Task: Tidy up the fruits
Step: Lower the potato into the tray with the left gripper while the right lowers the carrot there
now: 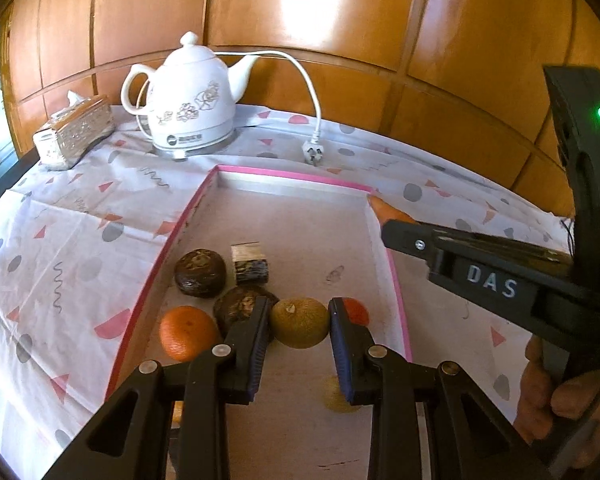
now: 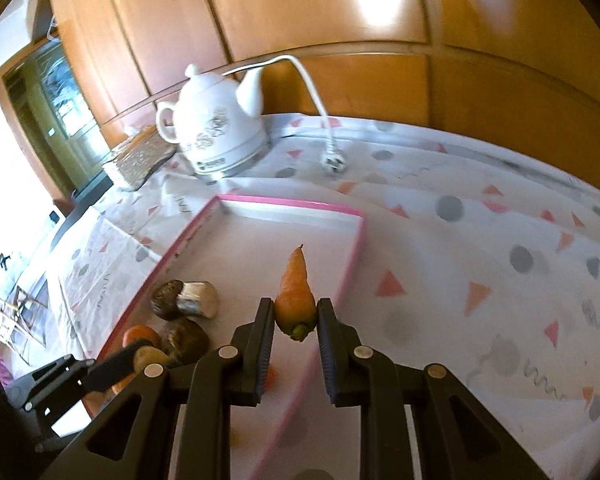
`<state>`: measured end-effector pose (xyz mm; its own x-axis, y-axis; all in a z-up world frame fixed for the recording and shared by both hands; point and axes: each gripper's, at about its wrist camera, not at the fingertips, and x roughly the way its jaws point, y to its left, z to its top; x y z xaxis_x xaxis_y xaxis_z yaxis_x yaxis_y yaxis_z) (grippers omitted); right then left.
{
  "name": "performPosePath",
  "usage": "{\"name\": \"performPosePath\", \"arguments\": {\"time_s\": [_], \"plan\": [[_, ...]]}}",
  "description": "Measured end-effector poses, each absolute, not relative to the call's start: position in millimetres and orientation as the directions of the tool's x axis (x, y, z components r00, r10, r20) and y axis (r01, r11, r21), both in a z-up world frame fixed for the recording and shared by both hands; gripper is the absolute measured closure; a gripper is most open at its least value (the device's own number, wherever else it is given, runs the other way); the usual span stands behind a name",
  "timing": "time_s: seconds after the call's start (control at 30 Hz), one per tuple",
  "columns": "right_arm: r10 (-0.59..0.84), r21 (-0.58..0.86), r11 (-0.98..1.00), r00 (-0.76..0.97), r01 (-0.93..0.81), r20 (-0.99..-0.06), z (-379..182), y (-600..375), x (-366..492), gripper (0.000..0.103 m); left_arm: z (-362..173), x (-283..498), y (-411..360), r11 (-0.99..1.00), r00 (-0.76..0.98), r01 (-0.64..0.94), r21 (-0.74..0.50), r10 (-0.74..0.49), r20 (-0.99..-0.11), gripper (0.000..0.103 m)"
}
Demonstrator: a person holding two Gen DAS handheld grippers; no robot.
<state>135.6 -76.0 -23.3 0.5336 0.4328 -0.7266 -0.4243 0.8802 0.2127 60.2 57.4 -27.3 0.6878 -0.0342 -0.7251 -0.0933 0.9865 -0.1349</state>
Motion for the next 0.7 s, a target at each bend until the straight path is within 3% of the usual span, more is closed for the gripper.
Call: {"name": "performPosePath", "arguments": {"time_s": [0.3,0.33,0.4,0.43,0.47,0.7], "plan": [[0.444,0.197,0.861,0.503,-0.469,-0.742,-26,-49,140,0.082,-26,60,68,0.982,0.696,-0.121,-0.148,-0.022,-0.718,0.072],[0.462,0.219,0.85,0.478,-0.479,-0.747,-28,-47,142,0.082,-26,60,70,0.981,0.697,-0.126,-0.149,-0.019,-0.717,0.07],[0.47,0.232,0.844,0.459,-0.483,-0.754,-31,-40,144,0.081,-25,60,72,0.98,0.698,-0.139,-0.146,-0.008,-0.716,0.05],[0.47,0.232,0.844,0.456,-0.484,-0.756,-32,-39,144,0.078,-24,60,74,0.977,0.7,-0.155,-0.147,0.003,-0.714,0.048],[0.469,0.234,0.845,0.456,-0.481,-0.756,-34,-38,144,0.073,-23,59,76,0.975,0.701,-0.161,-0.15,0.006,-0.713,0.047],[0.472,0.257,0.855,0.471,-0.45,-0.745,-34,-48,137,0.073,-20,54,82,0.973,0.706,-0.184,-0.141,0.031,-0.708,0.046]]}}
